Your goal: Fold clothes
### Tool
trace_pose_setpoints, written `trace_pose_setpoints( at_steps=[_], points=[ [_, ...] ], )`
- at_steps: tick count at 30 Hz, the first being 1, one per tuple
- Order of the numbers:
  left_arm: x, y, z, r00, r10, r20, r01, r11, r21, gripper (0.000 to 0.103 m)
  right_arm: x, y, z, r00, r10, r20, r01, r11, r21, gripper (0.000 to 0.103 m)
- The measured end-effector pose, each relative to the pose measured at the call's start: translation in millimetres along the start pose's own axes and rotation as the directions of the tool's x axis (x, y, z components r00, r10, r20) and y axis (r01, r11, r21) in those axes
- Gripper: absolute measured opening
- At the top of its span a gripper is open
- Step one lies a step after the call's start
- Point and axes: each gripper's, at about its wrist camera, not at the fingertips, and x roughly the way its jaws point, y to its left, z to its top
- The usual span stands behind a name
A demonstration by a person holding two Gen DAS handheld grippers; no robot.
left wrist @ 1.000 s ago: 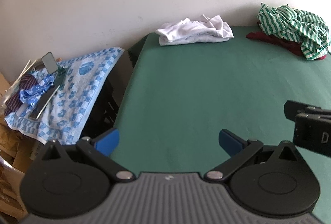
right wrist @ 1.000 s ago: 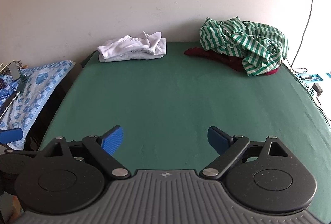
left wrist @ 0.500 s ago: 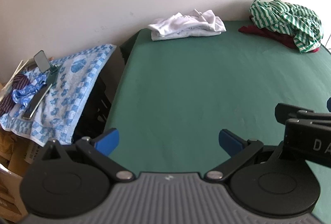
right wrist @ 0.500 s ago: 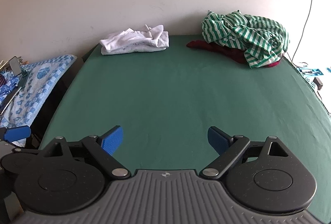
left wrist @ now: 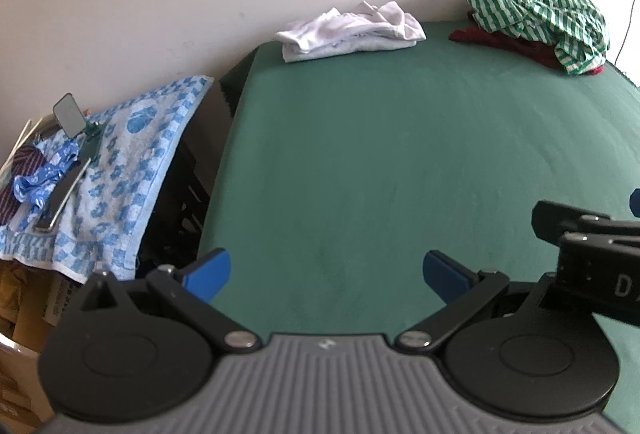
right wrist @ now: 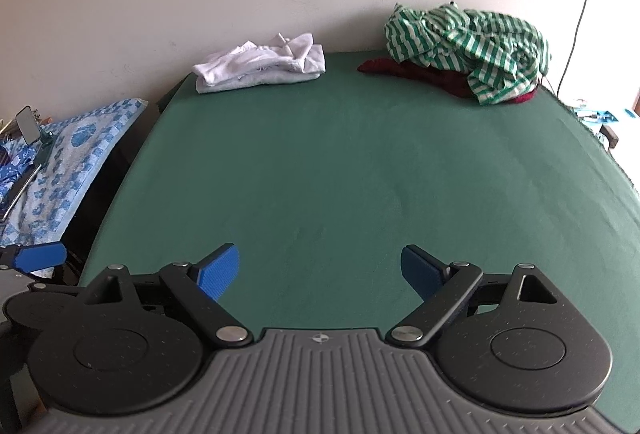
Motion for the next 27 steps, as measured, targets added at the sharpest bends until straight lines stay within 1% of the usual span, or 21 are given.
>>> trace_pose_setpoints(
  at_steps=[3,7,10,12,16,22,25,27],
  points=[
    [6,0,-2,1.0,0.011,-0.029,-0.011,1.0,0.007,0.103,1,-1,-3,1.0,-0.003,-0.025,0.003,1.0,0.009,0.09],
    [11,3,-1,0.999,0.0,-0.054,-0.002,1.0,-0.021,0.102,0,-6,-6,0.999,-0.019,-0.03,0.019,1.0,-0.002,0.09],
    [10,-4,3,0.999,0.003,-0.034,-0.004,0.999,-0.04,0.102,2,-14,-4,0.999,-0.044,-0.027,0.044,0.999,-0.006,0.09],
    [9,-9,7,1.0,0.005,-0.018,-0.006,0.999,-0.052,0.102,6,-22,0,0.999,-0.044,-0.027,0.044,0.999,-0.002,0.09],
    [8,-19,14,1.0,0.009,0.015,-0.008,0.997,-0.076,0.102,16,-39,6,0.999,0.02,-0.029,-0.021,0.999,-0.024,0.09],
    [7,-39,17,0.994,0.107,-0.007,-0.107,0.987,-0.123,0.102,33,-53,15,0.991,0.11,-0.073,-0.116,0.989,-0.087,0.089],
    [6,-46,18,0.993,0.12,-0.016,-0.121,0.982,-0.145,0.102,38,-62,19,0.988,0.134,-0.081,-0.142,0.984,-0.103,0.089],
    [4,-56,20,0.992,0.128,-0.002,-0.127,0.981,-0.145,0.102,40,-71,22,0.987,0.14,-0.082,-0.149,0.983,-0.112,0.089]
  ],
)
